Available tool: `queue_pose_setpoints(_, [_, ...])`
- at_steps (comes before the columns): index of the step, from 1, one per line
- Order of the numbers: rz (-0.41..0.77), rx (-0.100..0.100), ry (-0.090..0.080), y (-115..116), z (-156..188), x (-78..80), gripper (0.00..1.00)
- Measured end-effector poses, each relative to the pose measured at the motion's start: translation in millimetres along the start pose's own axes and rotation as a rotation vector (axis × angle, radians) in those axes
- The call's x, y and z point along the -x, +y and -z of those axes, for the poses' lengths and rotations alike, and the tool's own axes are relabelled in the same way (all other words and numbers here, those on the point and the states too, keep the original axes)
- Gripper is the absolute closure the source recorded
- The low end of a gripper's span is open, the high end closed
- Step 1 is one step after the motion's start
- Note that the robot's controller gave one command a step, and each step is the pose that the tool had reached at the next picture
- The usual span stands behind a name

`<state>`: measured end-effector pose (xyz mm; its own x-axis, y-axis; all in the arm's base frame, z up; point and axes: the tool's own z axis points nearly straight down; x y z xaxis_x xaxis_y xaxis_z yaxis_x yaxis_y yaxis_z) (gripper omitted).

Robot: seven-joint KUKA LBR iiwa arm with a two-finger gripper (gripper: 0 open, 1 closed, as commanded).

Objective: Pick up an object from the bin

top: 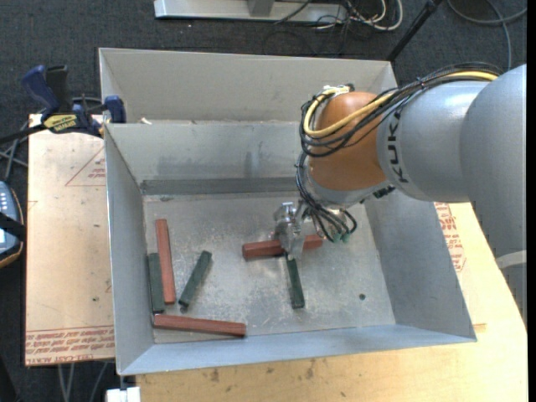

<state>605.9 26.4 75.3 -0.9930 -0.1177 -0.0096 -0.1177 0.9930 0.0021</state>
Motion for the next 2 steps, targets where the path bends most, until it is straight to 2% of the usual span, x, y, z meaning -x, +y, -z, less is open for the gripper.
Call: queue_pose_setpoints(2, [0.000,0.000,0.008,0.3,11.1,-1.7,1.00])
